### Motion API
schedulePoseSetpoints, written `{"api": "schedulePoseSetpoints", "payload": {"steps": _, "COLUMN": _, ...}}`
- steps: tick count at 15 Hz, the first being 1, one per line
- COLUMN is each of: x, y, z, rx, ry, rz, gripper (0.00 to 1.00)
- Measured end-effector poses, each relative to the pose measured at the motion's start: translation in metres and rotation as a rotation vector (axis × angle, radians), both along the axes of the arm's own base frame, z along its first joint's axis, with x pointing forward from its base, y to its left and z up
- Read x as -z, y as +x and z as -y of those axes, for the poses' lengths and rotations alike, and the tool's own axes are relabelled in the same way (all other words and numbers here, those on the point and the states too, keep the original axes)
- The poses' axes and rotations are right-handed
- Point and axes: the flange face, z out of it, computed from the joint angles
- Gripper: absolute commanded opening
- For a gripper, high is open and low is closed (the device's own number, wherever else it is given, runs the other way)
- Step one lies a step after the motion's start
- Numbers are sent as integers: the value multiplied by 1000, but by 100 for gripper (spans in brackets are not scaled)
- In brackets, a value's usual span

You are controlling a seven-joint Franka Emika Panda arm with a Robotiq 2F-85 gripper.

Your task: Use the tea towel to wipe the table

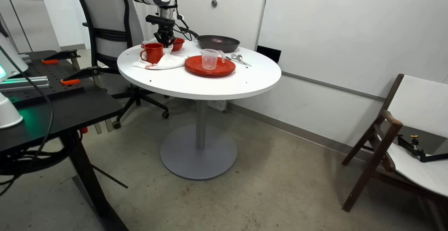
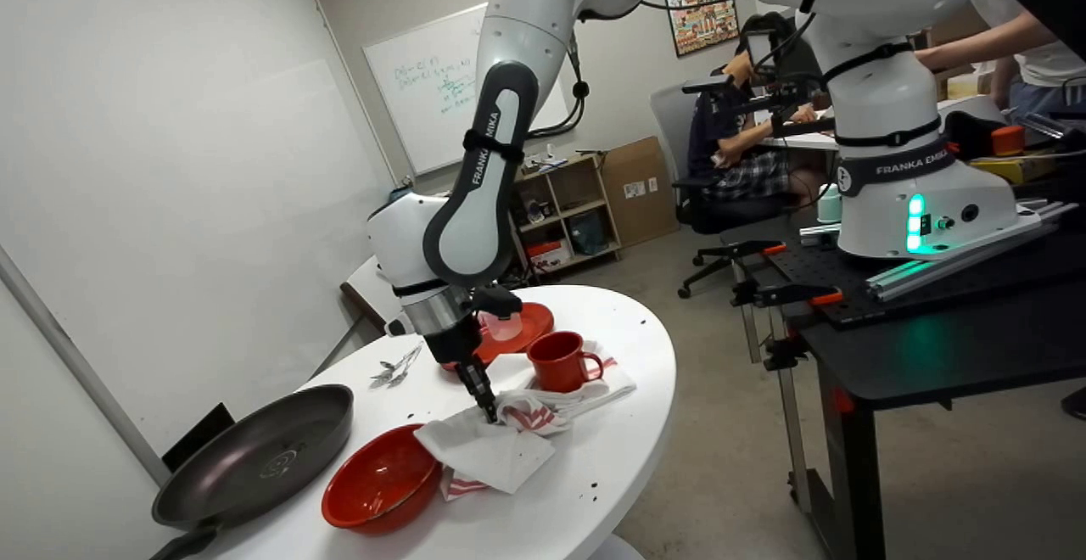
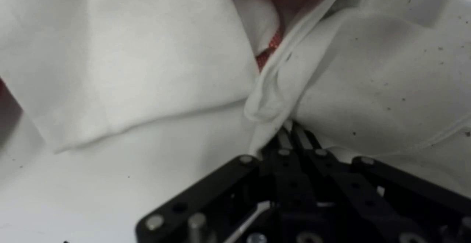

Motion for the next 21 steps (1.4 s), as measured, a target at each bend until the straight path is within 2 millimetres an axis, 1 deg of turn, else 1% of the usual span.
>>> {"api": "schedulePoseSetpoints", "payload": {"steps": 7, "x": 1, "y": 12, "z": 3, "rx": 12, "ry": -5, "rz": -4, "gripper": 1}}
{"api": "schedulePoseSetpoints", "payload": {"steps": 15, "x": -1, "y": 35, "z": 14, "rx": 36, "ry": -15, "rz": 21, "gripper": 1}}
{"api": "schedulePoseSetpoints", "payload": {"steps": 21, "x": 1, "y": 44, "z": 18, "rx": 45, "ry": -20, "rz": 21, "gripper": 1}}
